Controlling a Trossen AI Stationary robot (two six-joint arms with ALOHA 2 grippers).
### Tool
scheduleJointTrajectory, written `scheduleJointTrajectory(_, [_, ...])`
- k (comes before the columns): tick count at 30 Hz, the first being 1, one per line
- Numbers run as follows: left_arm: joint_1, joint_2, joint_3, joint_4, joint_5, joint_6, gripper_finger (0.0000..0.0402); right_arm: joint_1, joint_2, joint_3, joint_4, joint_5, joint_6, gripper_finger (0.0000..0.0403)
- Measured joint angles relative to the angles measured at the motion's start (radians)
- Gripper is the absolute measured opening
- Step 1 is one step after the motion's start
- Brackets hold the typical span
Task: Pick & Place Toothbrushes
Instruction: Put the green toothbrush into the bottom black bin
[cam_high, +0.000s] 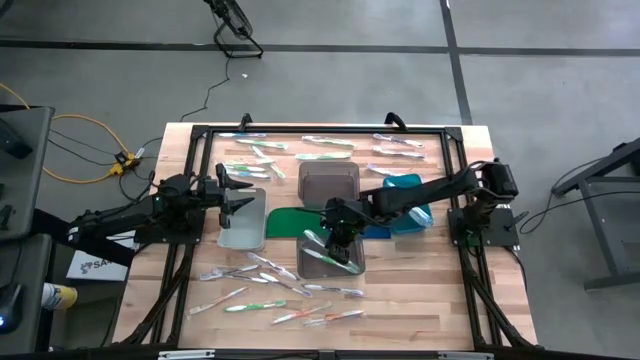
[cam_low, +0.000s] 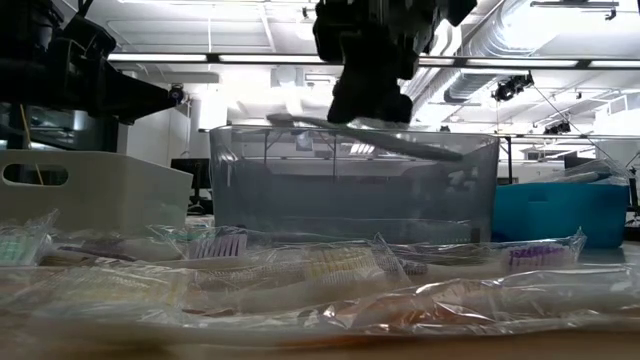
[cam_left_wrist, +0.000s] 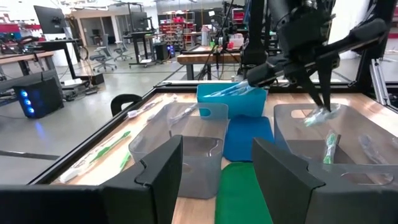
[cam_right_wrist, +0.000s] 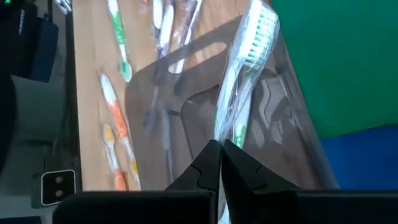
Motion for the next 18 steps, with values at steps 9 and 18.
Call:
scheduleJointTrajectory(9, [0.0, 0.0, 0.0, 0.0, 0.002, 0.0, 0.0187, 0.003, -0.002, 0.0, -0.015, -0.066, -0.012, 0.0003])
scheduleJointTrajectory(18, [0.0, 0.0, 0.0, 0.002, 0.015, 0.006, 0.0187, 0.008, -0.002, 0.0, -0.044, -0.087, 0.011, 0.0034])
